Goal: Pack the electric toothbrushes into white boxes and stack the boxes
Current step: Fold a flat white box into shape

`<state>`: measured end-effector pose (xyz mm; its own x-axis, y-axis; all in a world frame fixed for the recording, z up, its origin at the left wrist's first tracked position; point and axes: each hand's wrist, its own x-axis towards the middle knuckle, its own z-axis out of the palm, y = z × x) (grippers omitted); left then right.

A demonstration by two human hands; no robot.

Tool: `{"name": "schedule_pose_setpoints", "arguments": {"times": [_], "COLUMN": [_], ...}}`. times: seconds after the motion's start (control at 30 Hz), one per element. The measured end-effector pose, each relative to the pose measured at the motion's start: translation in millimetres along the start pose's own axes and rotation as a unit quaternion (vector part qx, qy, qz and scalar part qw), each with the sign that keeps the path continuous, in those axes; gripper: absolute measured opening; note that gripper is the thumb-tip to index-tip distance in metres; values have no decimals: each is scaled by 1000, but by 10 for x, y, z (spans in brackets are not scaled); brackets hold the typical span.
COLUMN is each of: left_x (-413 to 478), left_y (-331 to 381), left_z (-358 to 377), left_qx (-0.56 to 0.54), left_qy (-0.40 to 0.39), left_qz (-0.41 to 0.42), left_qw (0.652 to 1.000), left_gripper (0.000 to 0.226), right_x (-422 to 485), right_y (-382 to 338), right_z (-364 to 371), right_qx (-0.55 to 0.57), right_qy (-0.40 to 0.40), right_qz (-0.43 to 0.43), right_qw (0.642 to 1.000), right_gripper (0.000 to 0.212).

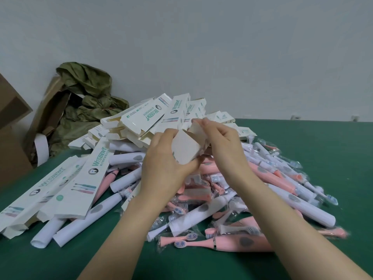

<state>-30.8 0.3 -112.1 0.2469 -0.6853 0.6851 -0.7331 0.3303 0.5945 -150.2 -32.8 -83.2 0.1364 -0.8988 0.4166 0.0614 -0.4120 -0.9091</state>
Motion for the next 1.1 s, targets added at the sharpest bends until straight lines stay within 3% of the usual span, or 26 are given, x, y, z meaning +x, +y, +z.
{"name": "schedule_pose_setpoints", "arguments": {"times": [0.17,0.33,0.7,0.93,1.03,1.1], "left_x": [14,4,15,21,21,-2], "left_y": [-22,-19,-30,-48,-48,-97], "left_z": [31,31,36,70,47,-5], "left_qx": [10,0,21,45,57,135], "left_qy": [-8,5,-20,-7,-64,-125], "left_qz": [0,-1,12,11,-8,-1], "left_qw": [1000,1000,999,999,996,983], "left_gripper": [68,64,59,71,78,88], "right_x": [-57,-43,-49,-158,-96,-18], "right_y": [52,72,66,153,157,132], "right_z": [74,51,35,72,31,-49], "right_qx": [-2,-38,-99,-210,-211,-170], "right_qy": [-10,17,-12,-22,5,56], "right_qz": [4,-21,-38,-148,-117,-88], "right_qw": [1000,999,994,966,971,980], "right_gripper": [25,25,27,27,29,29]}}
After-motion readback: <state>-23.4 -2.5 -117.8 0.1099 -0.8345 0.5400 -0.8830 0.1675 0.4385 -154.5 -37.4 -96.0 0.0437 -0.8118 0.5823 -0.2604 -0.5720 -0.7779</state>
